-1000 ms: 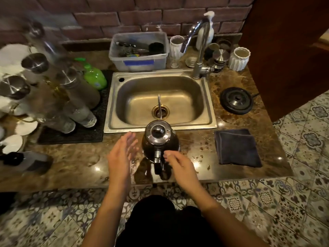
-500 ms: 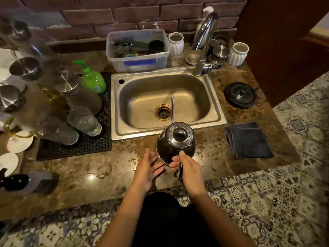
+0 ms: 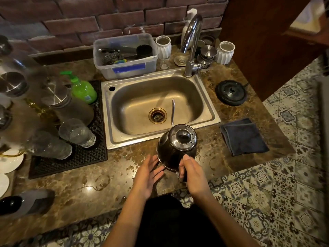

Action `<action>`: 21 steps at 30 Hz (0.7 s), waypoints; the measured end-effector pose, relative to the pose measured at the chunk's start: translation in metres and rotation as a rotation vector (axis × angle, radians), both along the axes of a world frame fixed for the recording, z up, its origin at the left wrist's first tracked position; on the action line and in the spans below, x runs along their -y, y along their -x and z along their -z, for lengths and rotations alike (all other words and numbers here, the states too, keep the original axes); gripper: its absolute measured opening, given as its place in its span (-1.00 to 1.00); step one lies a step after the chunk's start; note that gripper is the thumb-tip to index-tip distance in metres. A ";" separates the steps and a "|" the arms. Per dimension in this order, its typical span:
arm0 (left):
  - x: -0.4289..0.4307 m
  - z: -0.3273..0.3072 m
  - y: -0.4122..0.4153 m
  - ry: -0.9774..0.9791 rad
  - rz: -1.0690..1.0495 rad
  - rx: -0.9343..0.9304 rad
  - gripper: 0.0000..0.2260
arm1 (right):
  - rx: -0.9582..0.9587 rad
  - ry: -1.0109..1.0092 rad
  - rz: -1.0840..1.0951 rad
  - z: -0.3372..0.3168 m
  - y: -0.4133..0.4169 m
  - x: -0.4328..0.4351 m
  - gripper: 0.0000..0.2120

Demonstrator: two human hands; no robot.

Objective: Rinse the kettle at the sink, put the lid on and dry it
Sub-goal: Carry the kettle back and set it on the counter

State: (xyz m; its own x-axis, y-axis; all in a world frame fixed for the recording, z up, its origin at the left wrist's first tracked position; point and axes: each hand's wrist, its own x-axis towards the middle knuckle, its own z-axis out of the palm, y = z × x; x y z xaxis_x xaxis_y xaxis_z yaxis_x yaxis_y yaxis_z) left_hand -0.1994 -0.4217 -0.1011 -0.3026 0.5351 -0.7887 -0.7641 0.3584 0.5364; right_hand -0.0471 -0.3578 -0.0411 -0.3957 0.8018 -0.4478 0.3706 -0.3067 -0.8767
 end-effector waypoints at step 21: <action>-0.086 -0.027 -0.109 -0.088 -0.038 -0.018 -0.67 | -0.102 -0.117 -0.076 -0.046 -0.113 -0.088 -0.51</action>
State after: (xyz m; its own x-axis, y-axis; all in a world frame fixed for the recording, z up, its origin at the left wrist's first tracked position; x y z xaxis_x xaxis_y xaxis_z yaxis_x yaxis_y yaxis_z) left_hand -0.0902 -0.3360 -0.0737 -0.3374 0.5904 -0.7332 -0.7662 0.2803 0.5783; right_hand 0.0664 -0.2693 0.0050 -0.4962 0.8120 -0.3073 0.2958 -0.1746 -0.9391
